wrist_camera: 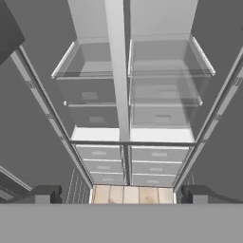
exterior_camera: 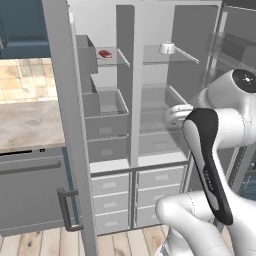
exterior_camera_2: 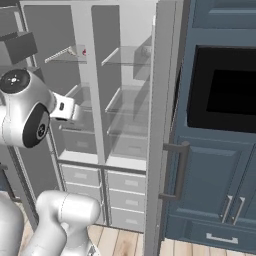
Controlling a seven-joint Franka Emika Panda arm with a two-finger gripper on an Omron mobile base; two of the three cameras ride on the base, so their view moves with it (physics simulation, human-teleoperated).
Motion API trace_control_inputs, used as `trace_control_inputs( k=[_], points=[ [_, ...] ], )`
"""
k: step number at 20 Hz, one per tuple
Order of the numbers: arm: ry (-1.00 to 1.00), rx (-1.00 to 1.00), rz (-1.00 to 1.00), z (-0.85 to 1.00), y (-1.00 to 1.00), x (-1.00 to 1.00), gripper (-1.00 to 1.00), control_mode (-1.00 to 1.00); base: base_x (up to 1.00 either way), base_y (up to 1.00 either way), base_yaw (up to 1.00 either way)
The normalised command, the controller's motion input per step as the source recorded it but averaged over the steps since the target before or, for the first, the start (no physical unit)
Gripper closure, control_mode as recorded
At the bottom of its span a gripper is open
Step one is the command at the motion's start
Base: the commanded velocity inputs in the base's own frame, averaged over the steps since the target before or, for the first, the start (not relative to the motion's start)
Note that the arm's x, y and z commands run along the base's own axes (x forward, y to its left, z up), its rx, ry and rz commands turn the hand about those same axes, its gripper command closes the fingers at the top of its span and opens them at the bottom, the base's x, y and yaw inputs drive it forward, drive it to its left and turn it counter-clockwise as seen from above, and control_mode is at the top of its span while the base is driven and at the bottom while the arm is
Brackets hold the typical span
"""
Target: There's a fish in the fridge that needs to be moved to the freezer for freezing. Pick up the fish from the fridge, place it on any shelf in the freezer, and close the fridge and freezer doors when done.
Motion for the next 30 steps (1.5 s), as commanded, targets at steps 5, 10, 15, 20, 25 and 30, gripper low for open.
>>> trace_control_inputs(
  k=[5, 10, 15, 20, 25, 30],
  points=[
    [-0.07, 0.00, 0.00, 0.00, -0.12, -0.35, -1.00, -1.00, 0.00, 0.00, 0.00],
    [-0.15, 0.00, 0.00, 0.00, -0.21, -0.60, -1.00, -1.00, 0.00, 0.00, 0.00],
    [-0.17, 0.03, 0.00, 0.00, -0.45, -0.23, -1.00, -1.00, 0.00, 0.00, 0.00],
    [-0.33, 0.05, 0.00, 0.00, -0.69, -0.08, -1.00, -1.00, 0.00, 0.00, 0.00],
    [-0.34, 0.06, 0.00, 0.00, -0.68, 0.00, -1.00, -1.00, 0.00, 0.00, 0.00],
    [-0.25, 0.05, 0.02, 0.00, -0.74, -0.11, -1.00, -1.00, 0.00, 0.00, 0.00]
  ],
)
